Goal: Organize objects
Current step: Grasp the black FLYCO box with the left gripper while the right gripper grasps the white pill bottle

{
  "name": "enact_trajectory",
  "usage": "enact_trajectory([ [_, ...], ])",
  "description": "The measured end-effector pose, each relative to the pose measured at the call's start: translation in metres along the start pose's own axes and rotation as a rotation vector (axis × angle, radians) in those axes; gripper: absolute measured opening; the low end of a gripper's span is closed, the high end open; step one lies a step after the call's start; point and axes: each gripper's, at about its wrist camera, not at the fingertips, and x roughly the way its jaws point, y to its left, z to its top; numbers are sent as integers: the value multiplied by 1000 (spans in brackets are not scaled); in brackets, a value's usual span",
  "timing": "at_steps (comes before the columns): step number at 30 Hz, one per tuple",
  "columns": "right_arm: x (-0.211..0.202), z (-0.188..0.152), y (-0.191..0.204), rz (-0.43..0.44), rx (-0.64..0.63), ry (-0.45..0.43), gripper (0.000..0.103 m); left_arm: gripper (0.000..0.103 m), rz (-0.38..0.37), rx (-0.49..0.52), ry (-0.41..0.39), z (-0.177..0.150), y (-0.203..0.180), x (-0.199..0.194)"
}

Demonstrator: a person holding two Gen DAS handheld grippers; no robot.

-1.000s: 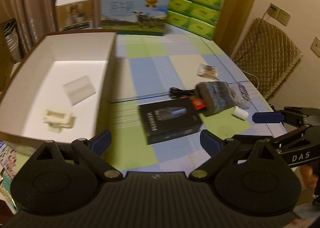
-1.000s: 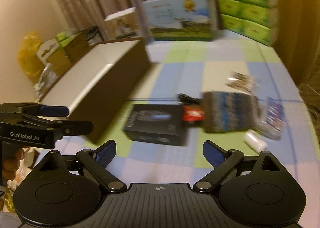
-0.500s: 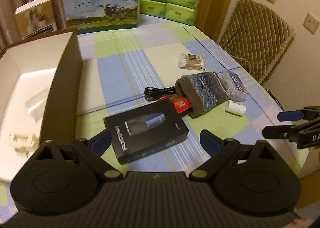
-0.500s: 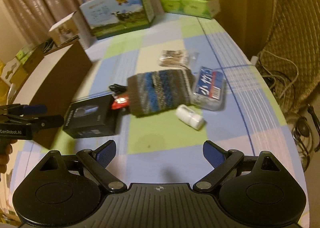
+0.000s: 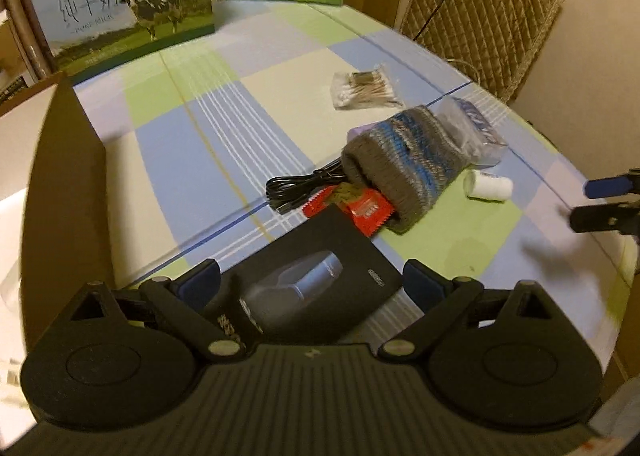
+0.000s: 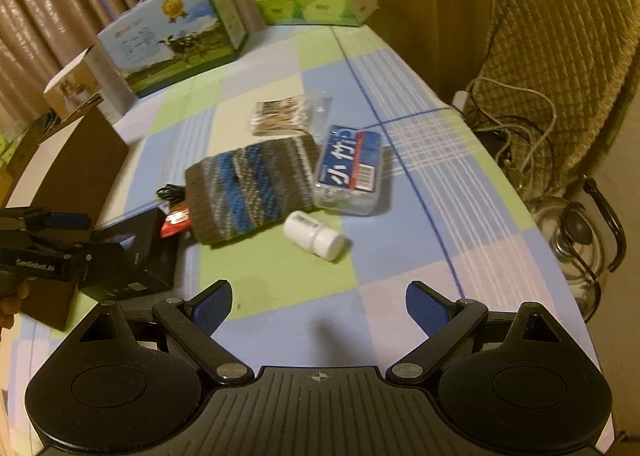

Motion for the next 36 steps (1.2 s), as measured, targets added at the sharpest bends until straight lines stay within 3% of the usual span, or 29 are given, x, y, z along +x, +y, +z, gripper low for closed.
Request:
enact_trajectory([
  [9,0,-3,-7,-7,27,13,91,96,-62,-9,54,9,8,35],
  [21,11,-2,-8,25,7,42,91,96,-112,-135,83,-34,-16,5],
  [31,18,2,-7,38,-33,53,91,94,8,-151,114,-32,-41,18],
  [34,19,2,-8,41,-43,51,91,90,43,-140,119,-27,-44,25],
  [36,19,3,-9,47,-51,46,91,81,66,-131,119,-26,-45,26],
])
